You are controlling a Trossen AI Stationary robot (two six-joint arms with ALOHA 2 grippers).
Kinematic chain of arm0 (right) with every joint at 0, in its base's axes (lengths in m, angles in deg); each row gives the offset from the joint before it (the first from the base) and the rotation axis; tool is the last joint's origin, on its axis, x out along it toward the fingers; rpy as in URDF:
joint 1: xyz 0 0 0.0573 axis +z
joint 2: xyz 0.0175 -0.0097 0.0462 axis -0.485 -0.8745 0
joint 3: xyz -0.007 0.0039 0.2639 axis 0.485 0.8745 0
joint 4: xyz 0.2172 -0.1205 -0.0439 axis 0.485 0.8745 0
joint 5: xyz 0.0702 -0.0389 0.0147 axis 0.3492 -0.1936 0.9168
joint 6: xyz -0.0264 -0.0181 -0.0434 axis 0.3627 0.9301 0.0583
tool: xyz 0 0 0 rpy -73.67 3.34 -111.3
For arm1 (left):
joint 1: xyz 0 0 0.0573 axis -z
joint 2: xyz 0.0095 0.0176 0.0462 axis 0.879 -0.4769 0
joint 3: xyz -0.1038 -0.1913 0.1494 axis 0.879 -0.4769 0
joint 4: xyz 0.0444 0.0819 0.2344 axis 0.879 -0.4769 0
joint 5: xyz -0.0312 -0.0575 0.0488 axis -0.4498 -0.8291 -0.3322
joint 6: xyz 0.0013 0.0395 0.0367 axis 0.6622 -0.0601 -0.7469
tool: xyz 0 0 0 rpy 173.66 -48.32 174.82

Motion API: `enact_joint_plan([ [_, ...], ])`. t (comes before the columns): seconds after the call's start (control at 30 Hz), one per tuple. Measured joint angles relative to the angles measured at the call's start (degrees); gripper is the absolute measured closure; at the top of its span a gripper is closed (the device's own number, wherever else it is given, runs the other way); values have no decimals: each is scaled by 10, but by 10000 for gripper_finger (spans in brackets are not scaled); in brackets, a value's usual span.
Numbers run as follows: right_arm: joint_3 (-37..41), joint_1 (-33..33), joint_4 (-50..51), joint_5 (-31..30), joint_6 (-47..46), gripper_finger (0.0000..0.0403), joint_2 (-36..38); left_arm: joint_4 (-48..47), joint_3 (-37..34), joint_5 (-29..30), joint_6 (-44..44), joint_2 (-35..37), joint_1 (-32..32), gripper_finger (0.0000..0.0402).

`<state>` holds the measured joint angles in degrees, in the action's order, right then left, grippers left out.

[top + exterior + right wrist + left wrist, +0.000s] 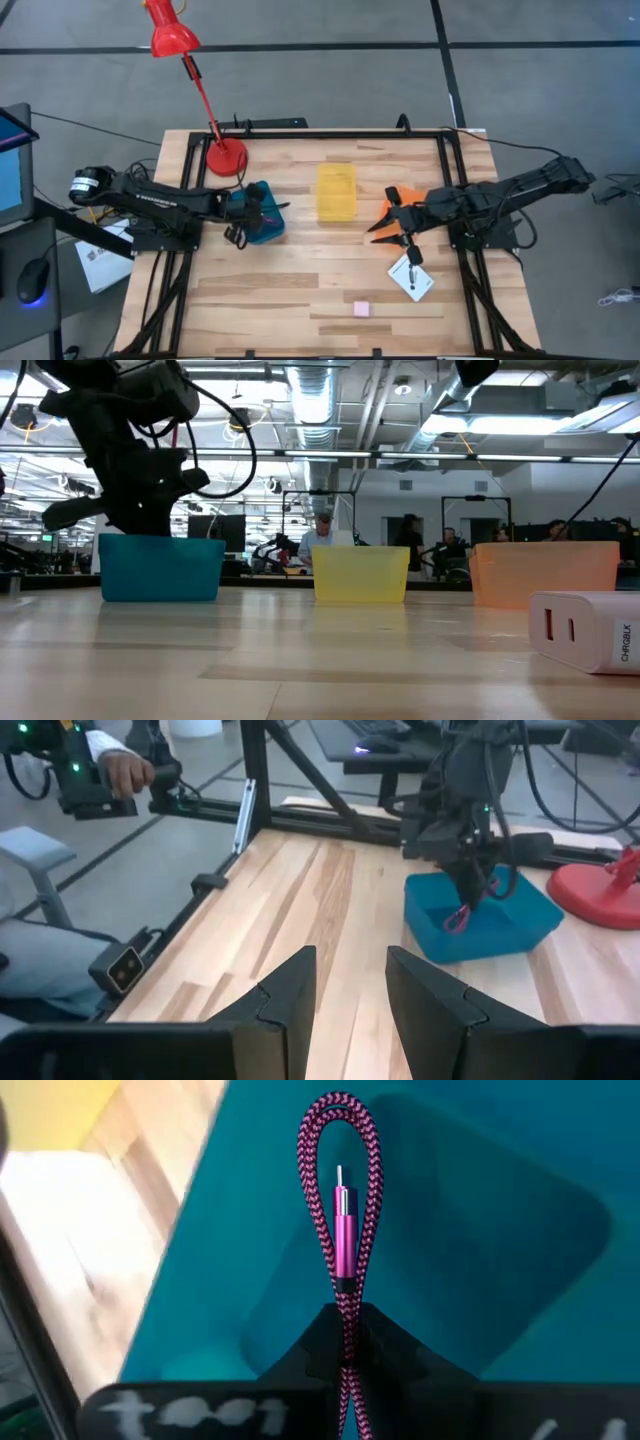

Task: Pick and place items into bin
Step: Put the pink charger cable into the blue bin, then put the pink charger adapter into the yellow bin

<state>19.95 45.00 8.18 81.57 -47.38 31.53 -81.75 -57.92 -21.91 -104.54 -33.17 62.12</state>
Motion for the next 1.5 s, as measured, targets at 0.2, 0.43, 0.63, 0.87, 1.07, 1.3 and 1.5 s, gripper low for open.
enact_joint_plan([
  [0.2, 0, 0, -14, 0, 0, 284, -24, 13, -17, -14, 10, 0, 0, 396],
  [0.43, 0, 0, -17, -2, 1, 284, -26, 31, -17, -13, 74, 0, 0, 357],
  [0.63, 0, 0, -38, -2, 1, 284, -25, 38, -17, -16, 94, 0, 0, 332],
  [0.87, 0, 0, -39, -2, 5, 284, -25, 62, -17, -7, 99, 0, 0, 316],
  [1.07, 0, 0, -39, -2, 10, 284, -25, 67, 27, 47, 91, 0, 9, 315],
  [1.3, 0, 0, -39, -14, 35, 284, -25, -3, 121, 7, 122, 2, 21, 314],
  [1.5, 0, 10, -37, -15, 0, 284, -25, -58, 209, 11, 176, 2, 42, 315],
])
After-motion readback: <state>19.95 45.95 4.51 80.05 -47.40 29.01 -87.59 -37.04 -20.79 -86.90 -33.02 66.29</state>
